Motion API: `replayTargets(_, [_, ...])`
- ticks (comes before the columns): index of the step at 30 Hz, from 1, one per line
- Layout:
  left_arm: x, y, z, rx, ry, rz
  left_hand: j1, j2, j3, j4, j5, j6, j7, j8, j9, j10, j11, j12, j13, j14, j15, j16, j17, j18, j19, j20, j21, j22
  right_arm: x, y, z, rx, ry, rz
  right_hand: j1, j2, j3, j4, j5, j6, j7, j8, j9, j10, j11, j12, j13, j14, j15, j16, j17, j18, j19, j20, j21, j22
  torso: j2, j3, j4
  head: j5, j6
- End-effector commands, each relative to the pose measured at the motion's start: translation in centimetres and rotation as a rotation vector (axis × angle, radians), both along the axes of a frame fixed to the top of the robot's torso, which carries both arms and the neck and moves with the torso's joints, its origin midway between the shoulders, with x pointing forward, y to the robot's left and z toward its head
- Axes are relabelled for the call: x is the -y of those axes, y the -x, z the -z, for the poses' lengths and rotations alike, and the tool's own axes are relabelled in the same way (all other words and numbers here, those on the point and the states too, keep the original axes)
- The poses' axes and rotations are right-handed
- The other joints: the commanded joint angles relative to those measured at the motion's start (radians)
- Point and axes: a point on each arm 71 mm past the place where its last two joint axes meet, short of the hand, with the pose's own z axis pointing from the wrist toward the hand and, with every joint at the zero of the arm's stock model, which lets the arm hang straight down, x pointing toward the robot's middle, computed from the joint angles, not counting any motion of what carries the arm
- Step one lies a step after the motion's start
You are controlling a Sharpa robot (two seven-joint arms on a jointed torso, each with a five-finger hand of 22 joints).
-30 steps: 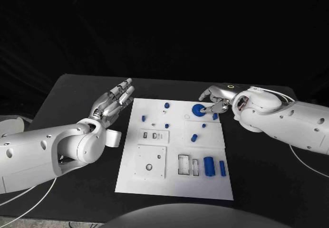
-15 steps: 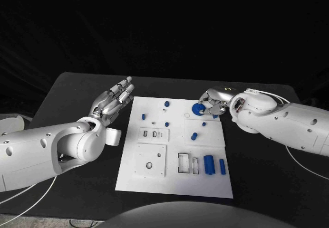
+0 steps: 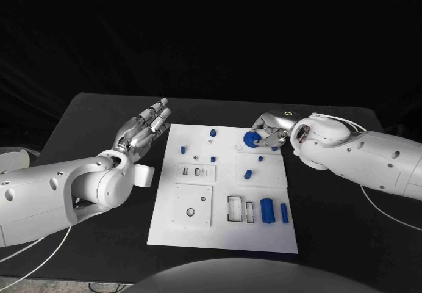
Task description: Assemble the parts on the task board
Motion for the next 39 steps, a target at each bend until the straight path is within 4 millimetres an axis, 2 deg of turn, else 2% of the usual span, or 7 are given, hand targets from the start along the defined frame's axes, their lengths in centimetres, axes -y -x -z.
replayTargets(1, [0.2, 0.0, -0.1, 0.003, 0.013, 0.017, 0.009, -0.003, 0.007, -0.001, 0.005, 0.002, 0.004, 0.003, 0.001, 0.000, 0.004, 0.005, 0.001, 0.002, 0.007, 0.001, 0.001, 0.010, -0.001, 0.005, 0.003, 0.002, 0.0, 0.5, 1.1, -0.017, 0.020, -0.023, 0.008, 0.007, 0.002, -0.008, 0.023, 0.056, -0.030, 0.069, 0.090, 0.105, -0.012, 0.004, 0.263, 0.103, -0.006, 0.000, 0.255, -0.002, -0.004, -0.006, -0.003, 0.076, 0.001, -0.0004, 0.0009, 0.001, 0.002])
replayTargets(6, [0.1, 0.0, -0.1, 0.001, 0.011, 0.017, 0.010, -0.002, 0.007, -0.001, 0.006, 0.001, 0.005, 0.003, 0.001, 0.000, 0.005, 0.005, 0.001, 0.003, 0.008, 0.001, 0.001, 0.009, -0.001, 0.005, 0.003, 0.002, -0.3, 0.6, 0.4, 0.027, -0.022, -0.037, -0.008, 0.001, 0.012, -0.009, 0.136, 0.060, -0.033, 0.093, 0.137, 0.105, -0.015, 0.004, 0.263, 0.106, -0.012, 0.009, 0.263, -0.006, 0.006, -0.013, 0.008, 0.090, 0.001, -0.0006, 0.0012, 0.006, 0.004])
replayTargets(9, [0.0, 0.1, -0.1, 0.001, 0.009, 0.016, 0.010, -0.002, 0.007, -0.001, 0.006, 0.001, 0.005, 0.003, 0.001, 0.000, 0.005, 0.005, 0.001, 0.003, 0.008, 0.001, 0.001, 0.009, -0.001, 0.005, 0.003, 0.002, -0.7, 0.6, -0.6, 0.046, -0.047, -0.046, -0.025, -0.004, 0.016, -0.001, 0.169, 0.055, -0.030, 0.094, 0.150, 0.105, -0.013, 0.004, 0.263, 0.106, -0.011, 0.009, 0.263, -0.006, 0.008, -0.012, 0.010, 0.093, 0.001, -0.0007, 0.0005, 0.013, 0.004])
replayTargets(16, [-0.1, 0.1, -0.1, 0.001, 0.007, 0.012, 0.010, -0.001, 0.008, -0.001, 0.006, 0.003, 0.006, 0.003, 0.001, 0.000, 0.006, 0.006, 0.001, 0.003, 0.009, 0.001, 0.001, 0.009, -0.001, 0.006, 0.003, 0.002, -2.5, 0.6, -3.3, 0.041, -0.106, -0.067, -0.049, -0.006, 0.022, 0.013, 0.182, 0.056, -0.027, 0.095, 0.164, 0.105, -0.010, 0.004, 0.263, 0.106, -0.008, 0.009, 0.263, -0.011, 0.018, -0.010, 0.024, 0.109, 0.001, -0.0025, 0.0022, 0.008, -0.001])
replayTargets(20, [0.0, 0.2, -0.1, 0.001, 0.008, 0.013, 0.010, -0.001, 0.008, -0.001, 0.006, 0.004, 0.006, 0.004, 0.001, 0.000, 0.006, 0.007, 0.002, 0.003, 0.009, 0.001, 0.001, 0.009, -0.001, 0.006, 0.003, 0.002, -4.1, 0.8, -3.8, 0.022, -0.112, -0.096, -0.067, -0.009, 0.027, 0.024, 0.186, 0.062, -0.028, 0.096, 0.175, 0.105, -0.009, 0.004, 0.263, 0.106, -0.008, 0.009, 0.263, -0.020, 0.038, -0.009, 0.053, 0.138, 0.002, -0.0010, 0.0015, 0.008, -0.002])
replayTargets(32, [0.3, 0.1, -0.1, -0.001, 0.010, 0.020, 0.008, 0.000, 0.008, 0.001, 0.005, 0.004, 0.005, 0.004, 0.001, 0.001, 0.011, 0.010, 0.002, 0.003, 0.010, 0.002, 0.001, 0.009, 0.000, 0.007, 0.003, 0.002, -8.6, 0.5, -2.3, -0.015, -0.076, -0.159, -0.079, -0.013, 0.038, 0.031, 0.185, 0.042, -0.022, 0.077, 0.177, 0.105, -0.005, 0.004, 0.263, 0.106, -0.004, 0.009, 0.263, -0.021, 0.040, -0.007, 0.058, 0.144, 0.001, -0.0003, 0.0032, 0.007, -0.006])
replayTargets(39, [0.3, 0.0, -0.1, -0.001, 0.010, 0.021, 0.008, 0.000, 0.008, 0.001, 0.005, 0.004, 0.005, 0.004, 0.001, 0.001, 0.011, 0.010, 0.002, 0.003, 0.010, 0.002, 0.001, 0.009, 0.000, 0.007, 0.003, 0.002, -10.5, 0.4, -1.4, -0.022, -0.057, -0.182, -0.081, -0.015, 0.043, 0.031, 0.178, 0.035, -0.018, 0.069, 0.177, 0.105, -0.001, 0.004, 0.263, 0.106, -0.001, 0.009, 0.263, -0.021, 0.040, -0.005, 0.057, 0.144, 0.001, -0.0003, 0.0005, 0.011, -0.010])
